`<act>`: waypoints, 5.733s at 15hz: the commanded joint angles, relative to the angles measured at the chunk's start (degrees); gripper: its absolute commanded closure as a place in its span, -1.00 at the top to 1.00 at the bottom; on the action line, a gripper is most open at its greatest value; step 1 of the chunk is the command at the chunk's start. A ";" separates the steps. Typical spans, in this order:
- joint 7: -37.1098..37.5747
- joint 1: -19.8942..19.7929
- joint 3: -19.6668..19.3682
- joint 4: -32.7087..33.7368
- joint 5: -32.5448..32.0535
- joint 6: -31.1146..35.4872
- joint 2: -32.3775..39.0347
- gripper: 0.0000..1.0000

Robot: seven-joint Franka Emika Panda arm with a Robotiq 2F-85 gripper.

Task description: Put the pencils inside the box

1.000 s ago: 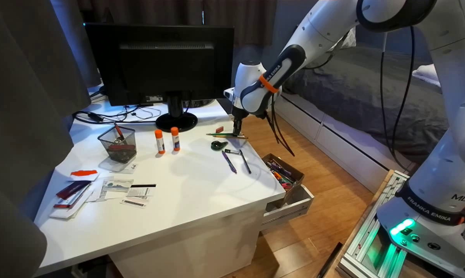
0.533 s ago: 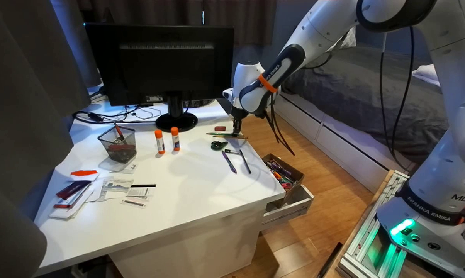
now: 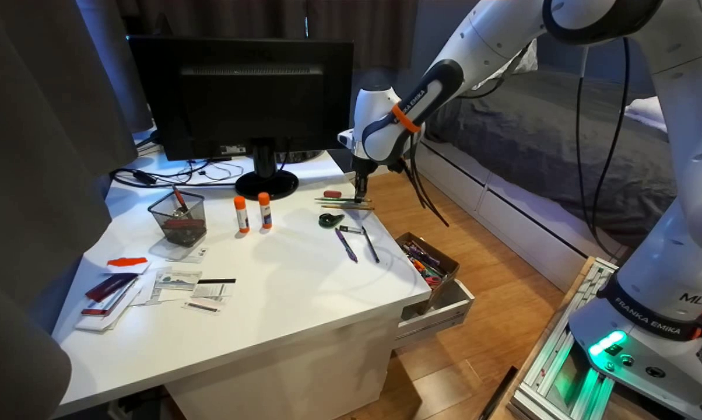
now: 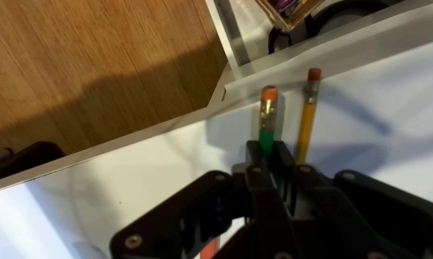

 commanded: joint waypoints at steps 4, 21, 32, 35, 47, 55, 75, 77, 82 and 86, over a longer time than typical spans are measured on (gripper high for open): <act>-13.45 -10.90 9.69 -7.99 6.60 -1.88 -7.82 -0.94; -46.79 -24.57 2.59 -28.52 35.95 -1.61 -16.64 -0.94; -36.91 -21.15 -0.97 -14.89 31.09 -2.16 5.17 -0.94; -33.62 -20.72 -1.56 -10.49 28.56 -2.95 9.91 -0.94; -27.37 -18.37 -1.56 2.34 18.47 -8.74 20.52 -0.94; -24.67 -17.48 -1.54 1.48 16.97 -8.47 16.86 0.28; -21.45 -14.44 7.79 -22.15 19.80 15.48 -16.65 1.00; -20.82 -13.03 8.57 -20.90 19.24 16.03 -15.48 1.00; -18.97 -9.95 7.75 -18.26 16.92 16.45 -12.09 1.00; -20.15 -10.92 8.94 -15.98 16.64 16.96 -8.34 1.00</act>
